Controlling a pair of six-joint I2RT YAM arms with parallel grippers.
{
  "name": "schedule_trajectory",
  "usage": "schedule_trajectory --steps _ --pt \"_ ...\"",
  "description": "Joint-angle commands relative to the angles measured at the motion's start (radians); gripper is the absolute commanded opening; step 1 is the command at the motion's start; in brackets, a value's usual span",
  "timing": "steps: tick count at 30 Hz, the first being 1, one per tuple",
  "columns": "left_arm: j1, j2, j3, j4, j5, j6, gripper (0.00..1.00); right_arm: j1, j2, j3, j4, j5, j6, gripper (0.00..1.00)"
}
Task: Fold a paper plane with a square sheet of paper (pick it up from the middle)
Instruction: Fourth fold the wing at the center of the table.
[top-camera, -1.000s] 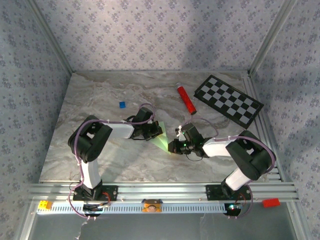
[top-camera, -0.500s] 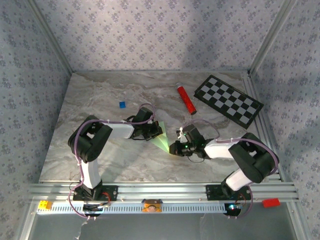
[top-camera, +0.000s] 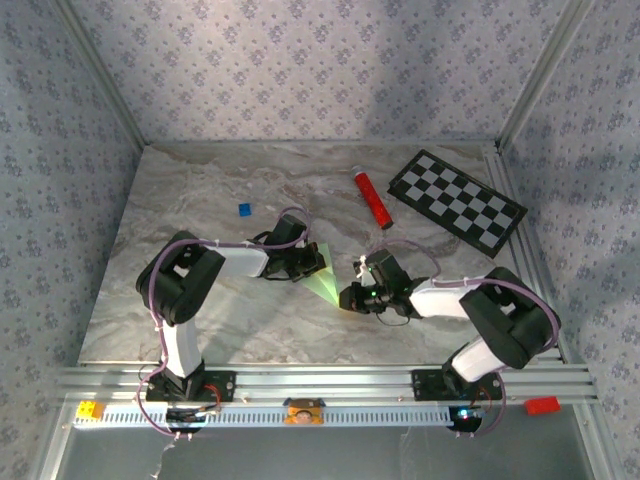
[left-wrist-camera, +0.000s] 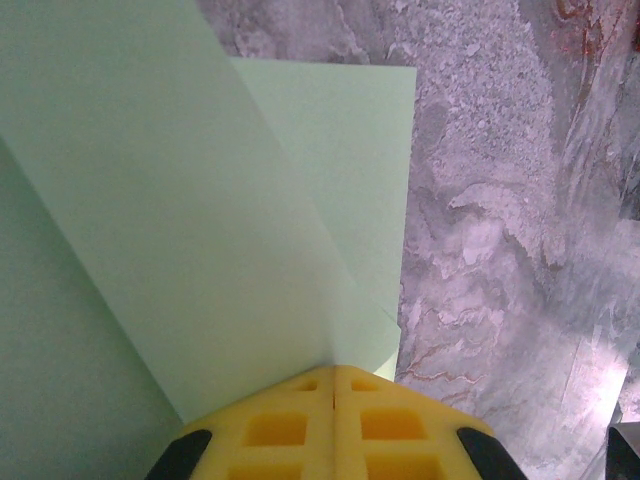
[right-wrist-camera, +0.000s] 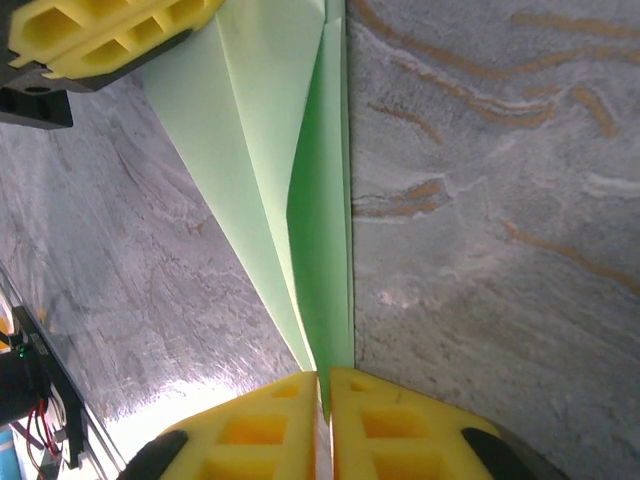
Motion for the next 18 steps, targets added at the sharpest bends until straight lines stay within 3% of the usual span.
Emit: schedule_trajectory --steps 1,12,18 --pt "-0.006 0.028 0.000 -0.043 -0.023 0.013 0.02 -0.002 -0.013 -0.003 -0.134 0.032 -0.023 0.15" --pt "-0.007 0.028 -0.007 -0.033 -0.022 0.010 0.01 0.004 -0.003 -0.002 -0.158 0.062 -0.025 0.06" --pt "-0.007 0.028 -0.008 -0.035 -0.022 0.012 0.01 0.008 -0.031 0.021 -0.156 0.041 -0.023 0.12"
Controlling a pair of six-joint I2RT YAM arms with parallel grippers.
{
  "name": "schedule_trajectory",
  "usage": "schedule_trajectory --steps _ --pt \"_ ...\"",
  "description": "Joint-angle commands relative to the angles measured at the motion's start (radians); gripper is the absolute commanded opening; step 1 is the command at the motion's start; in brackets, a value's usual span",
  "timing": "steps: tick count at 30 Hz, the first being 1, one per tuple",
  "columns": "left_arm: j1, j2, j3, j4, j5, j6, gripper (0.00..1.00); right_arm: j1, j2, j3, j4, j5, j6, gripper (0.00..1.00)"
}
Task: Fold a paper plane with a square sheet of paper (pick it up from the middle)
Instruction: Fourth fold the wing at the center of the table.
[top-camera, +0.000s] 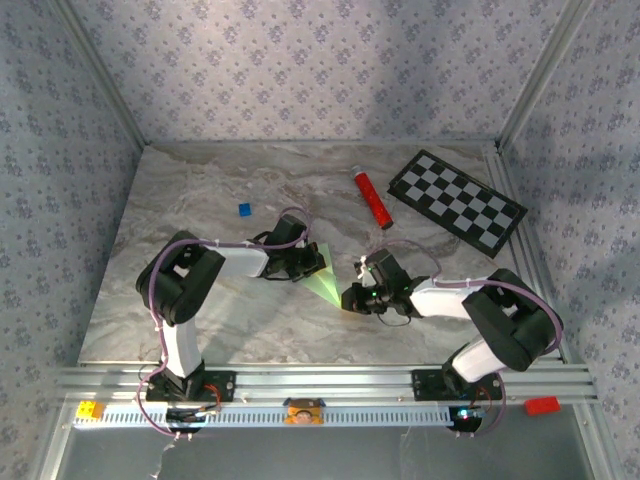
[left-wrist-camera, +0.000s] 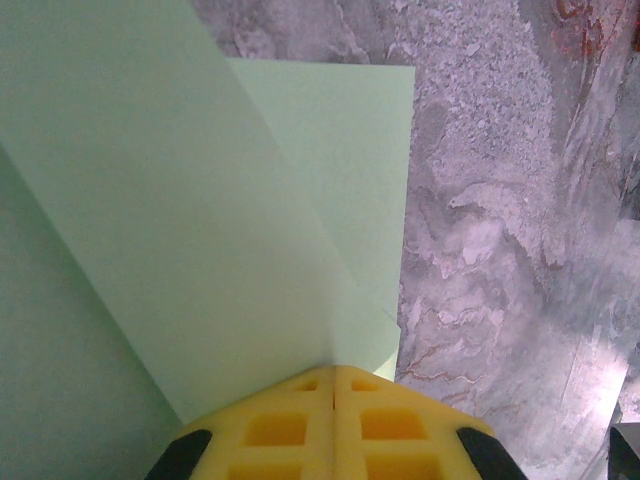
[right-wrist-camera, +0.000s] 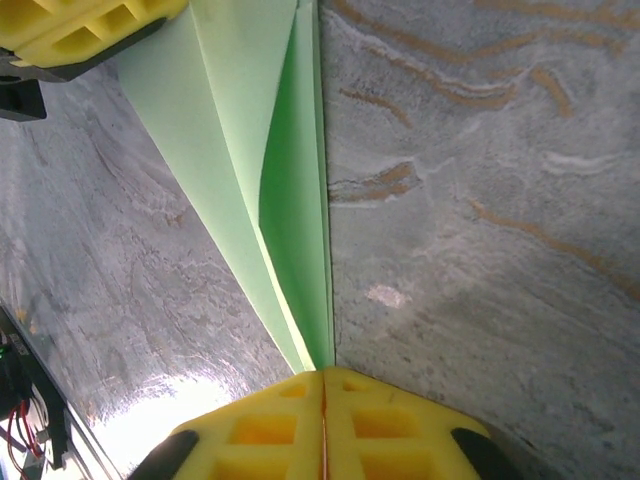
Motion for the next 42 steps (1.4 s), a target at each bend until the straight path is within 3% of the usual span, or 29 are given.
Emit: schedule_trajectory --steps 1,7,11,16,21,26,42 --pt "-0.006 0.028 -0.010 -0.036 -0.022 0.012 0.01 0.005 -0.036 0.010 -0.100 0.028 -0.007 0.14" --pt "-0.007 0.027 -0.014 -0.035 -0.024 0.012 0.01 -0.009 -0.119 0.047 -0.133 0.048 -0.015 0.18" --pt "-0.008 0.027 -0.015 -0.035 -0.024 0.013 0.01 -0.007 -0.107 0.102 -0.102 -0.016 -0.031 0.12" --pt "-0.009 0.029 -0.012 -0.033 -0.024 0.011 0.01 0.005 -0.004 0.184 -0.071 -0.088 -0.035 0.03" --pt "-0.008 0.030 -0.014 -0.033 -0.024 0.011 0.01 0.030 0.108 0.258 -0.099 -0.075 -0.044 0.02" --pt "-0.010 0.028 -0.015 -0.029 -0.023 0.010 0.01 0.023 0.173 0.254 -0.092 -0.047 -0.040 0.02" --pt "-0.009 0.028 -0.011 -0.039 -0.024 0.015 0.01 0.021 0.173 0.151 -0.014 -0.051 0.002 0.02"
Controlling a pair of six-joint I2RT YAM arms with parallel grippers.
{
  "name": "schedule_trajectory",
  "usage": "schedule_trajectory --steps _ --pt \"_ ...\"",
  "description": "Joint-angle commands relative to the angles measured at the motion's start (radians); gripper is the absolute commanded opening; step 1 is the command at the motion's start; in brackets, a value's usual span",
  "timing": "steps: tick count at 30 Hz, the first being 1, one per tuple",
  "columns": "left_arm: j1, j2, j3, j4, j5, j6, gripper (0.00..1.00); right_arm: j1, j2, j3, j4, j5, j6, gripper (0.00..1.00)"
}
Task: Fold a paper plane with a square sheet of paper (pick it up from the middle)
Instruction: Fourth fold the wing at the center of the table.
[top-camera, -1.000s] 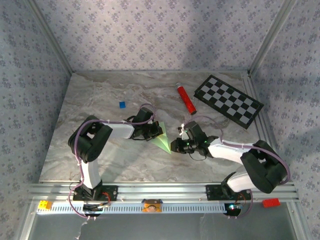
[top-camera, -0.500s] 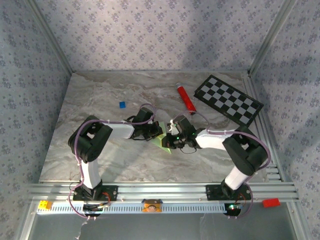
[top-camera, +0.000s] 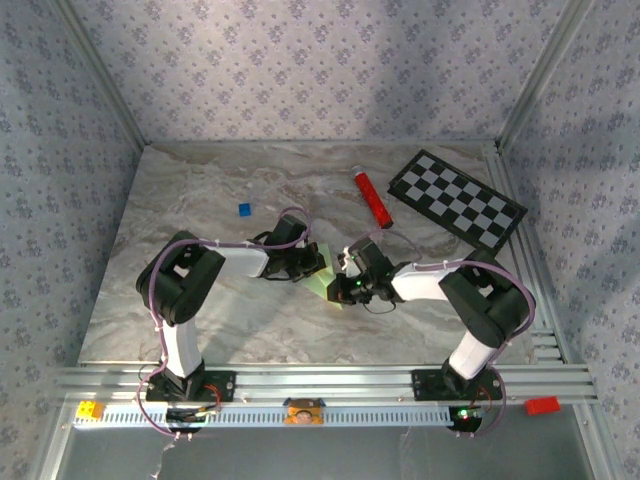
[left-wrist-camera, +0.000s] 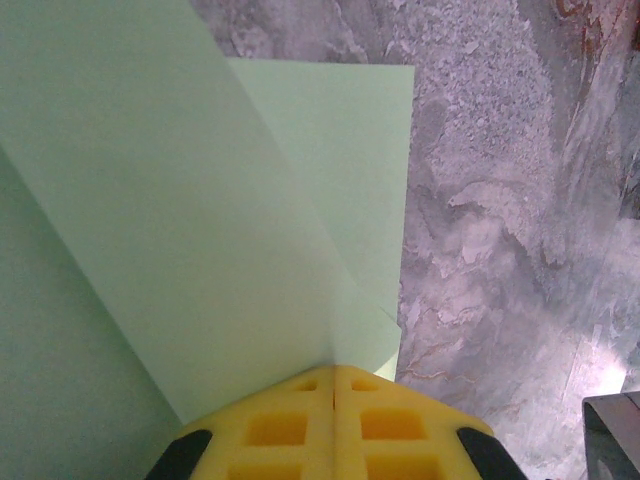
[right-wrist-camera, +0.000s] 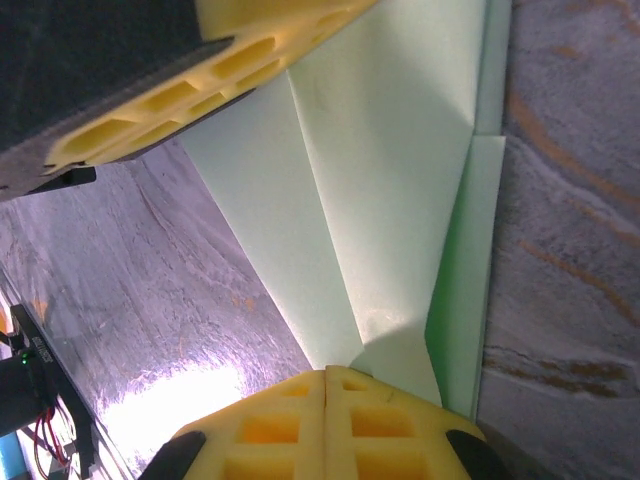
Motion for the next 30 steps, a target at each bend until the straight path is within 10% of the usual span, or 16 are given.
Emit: schedule_trajectory --steps 1,30 --pt "-0.008 0.028 -0.011 -0.040 -0.024 0.015 0.01 -0.005 -0.001 -0.029 0.004 0.004 0.017 0.03" --pt "-0.008 0.035 -0.008 -0.065 -0.039 0.016 0.00 -0.026 -0.239 -0.268 -0.029 0.018 0.005 0.04"
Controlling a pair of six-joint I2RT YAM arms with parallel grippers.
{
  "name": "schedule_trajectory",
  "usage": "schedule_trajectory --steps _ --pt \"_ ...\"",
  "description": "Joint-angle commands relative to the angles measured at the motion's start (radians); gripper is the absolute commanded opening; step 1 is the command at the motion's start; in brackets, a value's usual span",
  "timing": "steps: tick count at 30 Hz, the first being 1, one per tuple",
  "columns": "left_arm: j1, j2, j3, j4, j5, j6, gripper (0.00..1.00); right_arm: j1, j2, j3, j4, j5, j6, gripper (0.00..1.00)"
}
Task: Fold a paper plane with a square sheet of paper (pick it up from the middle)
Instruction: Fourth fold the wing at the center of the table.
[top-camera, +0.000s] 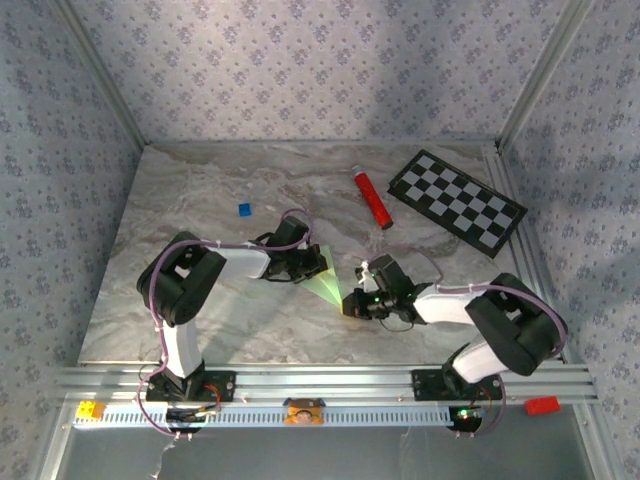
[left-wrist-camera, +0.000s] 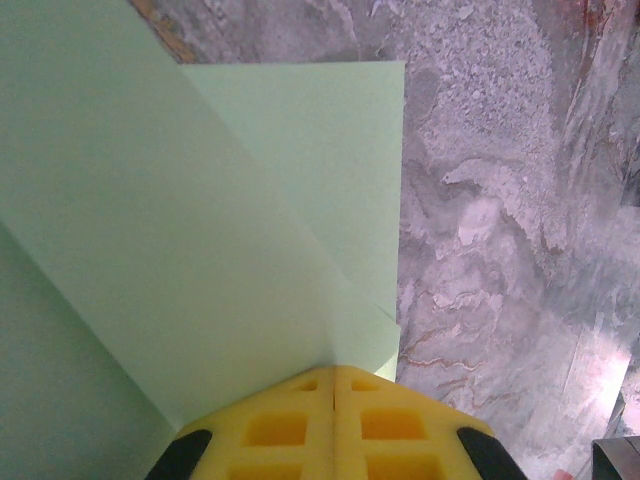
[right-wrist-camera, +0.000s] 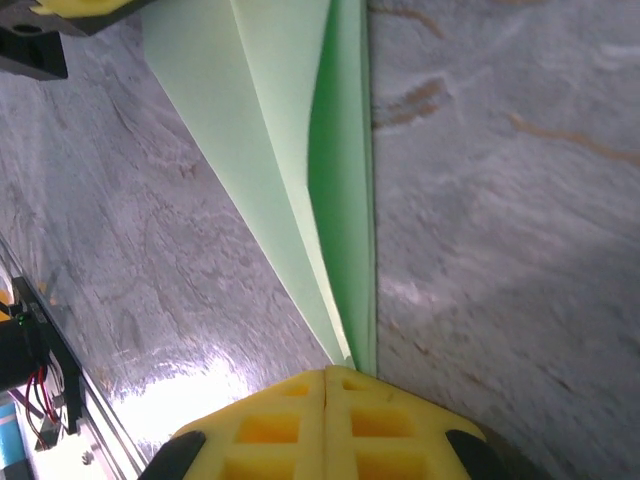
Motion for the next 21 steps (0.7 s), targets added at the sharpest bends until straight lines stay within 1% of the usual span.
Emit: schedule_trajectory --steps 1,5,7,9,11,14,18,21 --pt "0.004 0.033 -0.008 -0.061 -0.039 0.017 0.00 -0.010 -0.047 -0.013 -0.111 -0.002 -0.020 0.04" --pt "0.003 0.026 -0.016 -0.056 -0.041 0.018 0.00 -0.008 -0.150 0.064 -0.146 -0.032 -0.040 0.04" --pt "0.001 0.026 -0.017 -0.051 -0.041 0.016 0.00 -0.006 -0.159 0.118 -0.192 -0.004 -0.075 0.04" --pt "0.000 0.031 -0.020 -0.040 -0.040 0.010 0.00 -0.012 -0.110 0.184 -0.225 0.006 -0.115 0.04" --pt "-0.001 0.036 -0.018 -0.035 -0.036 0.006 0.00 -0.023 -0.027 0.247 -0.237 -0.035 -0.118 0.05" --pt "-0.003 0.036 -0.018 -0.035 -0.037 0.007 0.00 -0.013 0.078 0.304 -0.210 -0.044 -0.100 0.05" --pt "-0.003 0.035 -0.018 -0.036 -0.037 0.007 0.00 -0.010 0.145 0.329 -0.202 0.016 -0.076 0.06" --pt "-0.003 0.036 -0.020 -0.035 -0.036 0.009 0.00 -0.012 0.178 0.350 -0.199 0.019 -0.082 0.06"
